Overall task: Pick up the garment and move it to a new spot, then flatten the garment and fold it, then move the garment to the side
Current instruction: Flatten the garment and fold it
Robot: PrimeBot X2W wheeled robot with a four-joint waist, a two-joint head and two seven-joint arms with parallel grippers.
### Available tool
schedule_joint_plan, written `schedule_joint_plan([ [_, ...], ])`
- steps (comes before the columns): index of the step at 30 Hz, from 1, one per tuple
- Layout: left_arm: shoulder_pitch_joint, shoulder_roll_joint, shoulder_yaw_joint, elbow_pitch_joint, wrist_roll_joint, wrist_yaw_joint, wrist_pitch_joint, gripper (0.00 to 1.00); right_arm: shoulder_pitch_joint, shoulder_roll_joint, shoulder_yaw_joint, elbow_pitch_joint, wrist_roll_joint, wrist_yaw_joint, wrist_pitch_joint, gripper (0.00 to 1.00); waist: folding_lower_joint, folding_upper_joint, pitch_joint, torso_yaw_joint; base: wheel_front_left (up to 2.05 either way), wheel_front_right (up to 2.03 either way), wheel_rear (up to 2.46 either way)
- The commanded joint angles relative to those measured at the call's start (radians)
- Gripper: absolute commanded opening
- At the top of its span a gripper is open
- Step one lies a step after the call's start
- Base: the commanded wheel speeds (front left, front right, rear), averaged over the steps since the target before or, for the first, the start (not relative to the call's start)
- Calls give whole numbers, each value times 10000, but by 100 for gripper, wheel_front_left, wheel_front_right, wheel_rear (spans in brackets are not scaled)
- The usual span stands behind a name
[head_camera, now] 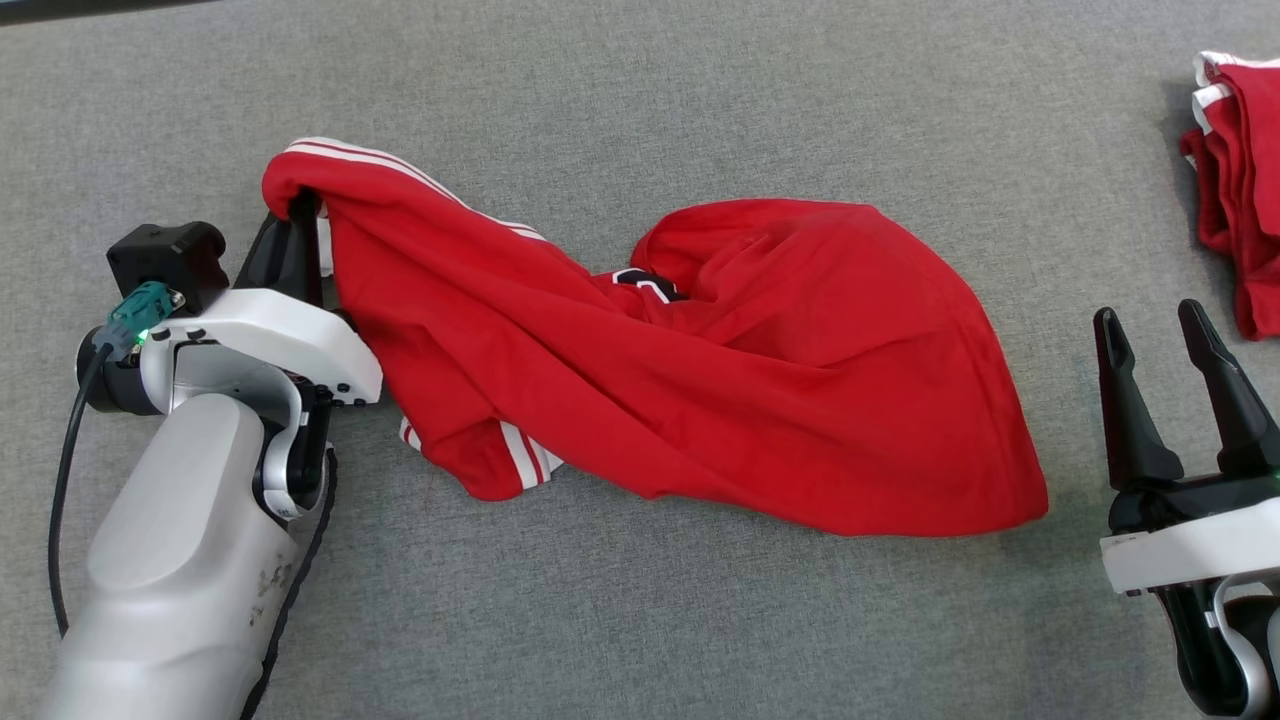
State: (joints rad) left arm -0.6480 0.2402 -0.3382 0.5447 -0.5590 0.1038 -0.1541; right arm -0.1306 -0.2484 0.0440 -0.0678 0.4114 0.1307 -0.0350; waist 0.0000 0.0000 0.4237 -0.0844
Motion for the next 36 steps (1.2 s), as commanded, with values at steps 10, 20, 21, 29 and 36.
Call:
schedule_joint_plan([
  [10, 264, -415, 330, 610, 358, -189, -1095, 100, -54, -112, 11, 188, -95, 0, -152, 100, 0, 0, -537, 279, 0, 0, 0],
  [20, 3650, -515, 1594, -3947, 2346, 114, -1102, 100, 410, -142, 202, 74, -340, 0, 170, 100, 0, 0, -1764, 849, 0, 0, 0],
  [21, 3954, -520, 1582, -4215, 2507, 143, -1103, 100, 494, -144, 194, 66, -374, 0, 217, 100, 0, 0, -1888, 886, 0, 0, 0],
  [29, 5964, -334, 1196, -5471, 3037, 437, -830, 100, 1132, -119, 398, 6, -593, 0, 539, 100, 0, 0, -2831, 950, 0, 0, 0],
  [36, 7022, -235, 986, -5901, 3050, 651, -429, 100, 1679, -7, 394, -145, -696, 0, 794, 100, 0, 0, -3523, 961, 0, 0, 0],
])
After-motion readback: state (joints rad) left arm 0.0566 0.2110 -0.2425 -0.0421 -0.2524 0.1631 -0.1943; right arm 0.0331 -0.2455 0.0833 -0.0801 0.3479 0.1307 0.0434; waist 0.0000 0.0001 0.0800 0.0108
